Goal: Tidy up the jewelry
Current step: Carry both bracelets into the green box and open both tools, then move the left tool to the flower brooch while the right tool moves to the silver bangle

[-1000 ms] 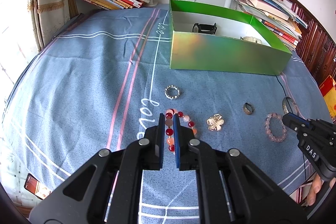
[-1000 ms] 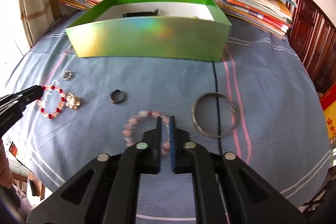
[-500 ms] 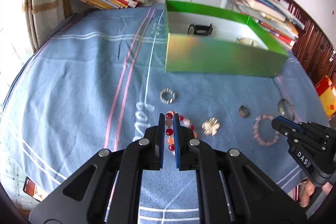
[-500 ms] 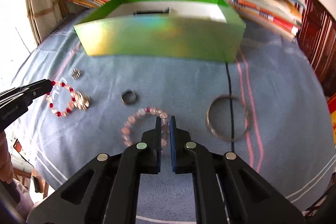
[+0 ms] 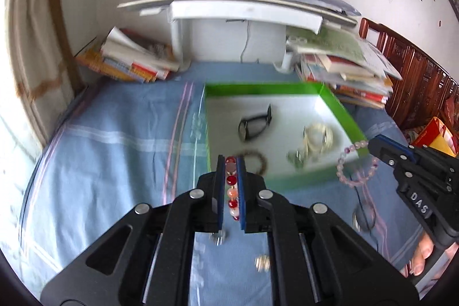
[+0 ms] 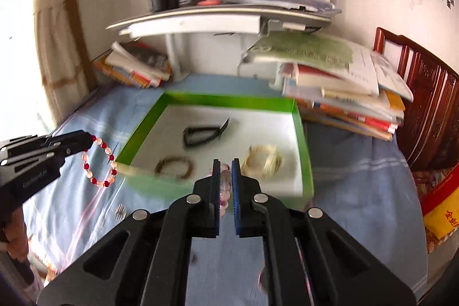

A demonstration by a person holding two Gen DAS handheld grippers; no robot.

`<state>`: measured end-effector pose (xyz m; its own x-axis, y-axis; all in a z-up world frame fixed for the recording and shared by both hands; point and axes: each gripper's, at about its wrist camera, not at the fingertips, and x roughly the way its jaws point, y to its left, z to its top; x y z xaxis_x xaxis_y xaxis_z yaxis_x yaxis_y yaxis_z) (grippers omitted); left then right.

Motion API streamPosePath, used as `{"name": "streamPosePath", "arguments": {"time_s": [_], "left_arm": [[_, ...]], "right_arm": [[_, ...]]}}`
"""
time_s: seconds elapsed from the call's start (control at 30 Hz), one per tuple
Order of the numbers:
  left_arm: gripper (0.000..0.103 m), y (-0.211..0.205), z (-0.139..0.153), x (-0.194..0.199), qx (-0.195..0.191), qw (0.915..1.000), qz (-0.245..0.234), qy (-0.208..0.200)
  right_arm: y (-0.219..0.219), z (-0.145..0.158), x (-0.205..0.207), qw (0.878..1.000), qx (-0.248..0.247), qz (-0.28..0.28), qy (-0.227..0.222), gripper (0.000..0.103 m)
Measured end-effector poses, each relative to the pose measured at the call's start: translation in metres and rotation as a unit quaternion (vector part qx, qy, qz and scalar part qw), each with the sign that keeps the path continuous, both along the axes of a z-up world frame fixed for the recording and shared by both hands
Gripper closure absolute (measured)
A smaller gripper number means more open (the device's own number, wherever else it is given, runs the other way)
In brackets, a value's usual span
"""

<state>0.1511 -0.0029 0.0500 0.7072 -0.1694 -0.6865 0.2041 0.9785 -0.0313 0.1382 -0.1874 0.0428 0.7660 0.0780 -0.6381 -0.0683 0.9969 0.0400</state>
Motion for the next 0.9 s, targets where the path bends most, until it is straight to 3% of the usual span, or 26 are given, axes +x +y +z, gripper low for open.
{"name": "streamPosePath", "arguments": {"time_s": [0.17,0.27,0.33,0.37,0.4,0.47,0.53,0.7,0.8,0.9], "left_arm": [[0.095,-0.021,-0.018,0.056,0.015,0.9998,0.007,0.011],[0.094,-0.026,-0.035,0.074,0.013,0.9996,0.002,0.025],[0.087,-0.027,-0.042,0.073,0.013,0.9995,-0.004,0.030],[0.071,-0.027,-0.043,0.070,0.014,0.9995,-0.006,0.029],[0.063,-0.025,-0.044,0.061,0.017,0.9996,-0.005,0.023],[0.063,-0.021,-0.047,0.041,0.032,0.9994,0.002,0.016],[0.055,-0.012,-0.056,0.014,0.041,0.9985,0.022,0.030],[0.041,-0.003,-0.091,-0.056,0.007,0.9980,0.000,0.063],[0.041,-0.006,-0.110,-0.074,0.015,0.9967,-0.002,0.079],[0.041,-0.010,-0.122,-0.075,0.025,0.9953,0.003,0.094]], "right_arm": [[-0.008,-0.029,0.054,0.999,-0.001,-0.020,0.041,0.095],[-0.011,-0.044,0.063,0.998,-0.002,-0.031,0.056,0.093],[-0.017,-0.045,0.055,0.998,0.009,-0.035,0.055,0.070],[-0.021,-0.042,0.045,0.998,0.013,-0.034,0.049,0.064],[-0.023,-0.040,0.035,0.998,0.013,-0.034,0.042,0.057],[-0.031,-0.039,0.005,0.999,0.003,-0.035,0.034,0.055],[-0.039,-0.044,-0.016,0.999,0.000,-0.033,0.042,0.054],[-0.067,-0.085,-0.067,0.993,0.025,-0.063,0.097,0.045],[-0.065,-0.098,-0.088,0.992,0.039,-0.053,0.107,0.045],[-0.046,-0.109,-0.089,0.993,0.007,-0.034,0.111,0.045]]}}
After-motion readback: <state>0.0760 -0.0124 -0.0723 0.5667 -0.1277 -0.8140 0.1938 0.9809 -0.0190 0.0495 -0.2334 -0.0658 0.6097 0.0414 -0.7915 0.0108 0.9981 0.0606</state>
